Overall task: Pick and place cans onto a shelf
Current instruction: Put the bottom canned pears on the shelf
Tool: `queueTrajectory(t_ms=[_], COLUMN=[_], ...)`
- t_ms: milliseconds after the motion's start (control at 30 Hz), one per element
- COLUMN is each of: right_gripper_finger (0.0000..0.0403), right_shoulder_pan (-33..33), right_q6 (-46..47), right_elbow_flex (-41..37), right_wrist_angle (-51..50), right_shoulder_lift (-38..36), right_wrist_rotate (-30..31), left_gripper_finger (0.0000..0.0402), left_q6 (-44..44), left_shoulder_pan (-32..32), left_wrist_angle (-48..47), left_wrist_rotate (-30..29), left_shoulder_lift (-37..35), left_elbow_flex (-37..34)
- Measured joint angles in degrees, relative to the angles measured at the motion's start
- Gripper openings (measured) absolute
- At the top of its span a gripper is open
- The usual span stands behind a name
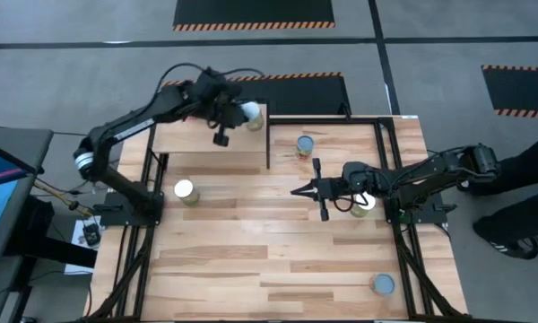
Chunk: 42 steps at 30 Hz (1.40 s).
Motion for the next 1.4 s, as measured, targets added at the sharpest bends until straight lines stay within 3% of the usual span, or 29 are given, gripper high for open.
queueTrajectory(t_ms=[200, 400, 833, 1400], right_gripper_finger=[0.0007, 0.0007, 0.0007, 0.0007], right_shoulder_pan=[0.0, 0.1, 0.1, 0.1], right_q6=[0.0, -0.3, 0.1, 0.2], right_elbow_flex=[0.0, 0.0, 0.0, 0.0], right_wrist_angle=[-0.4, -0.8, -1.4, -1.7], right_shoulder_lift=[0.0, 0.0, 0.0, 0.0], right_wrist_rotate=[-1.4, -1.4, -1.4, -1.4], left_gripper_finger=[0.0000, 0.0000, 0.0000, 0.0017], left_q6=[1.4, 3.7, 4.4, 1.4], left_shoulder_pan=[2.1, 4.2, 7.8, 7.9], left_wrist_angle=[-2.6, -6.5, -9.4, -8.5], left_wrist_rotate=[-0.3, -4.5, 3.4, 3.2], left_shoulder_lift=[7.4, 11.9, 12.5, 13.4], left_elbow_flex=[8.7, 13.7, 14.2, 14.2])
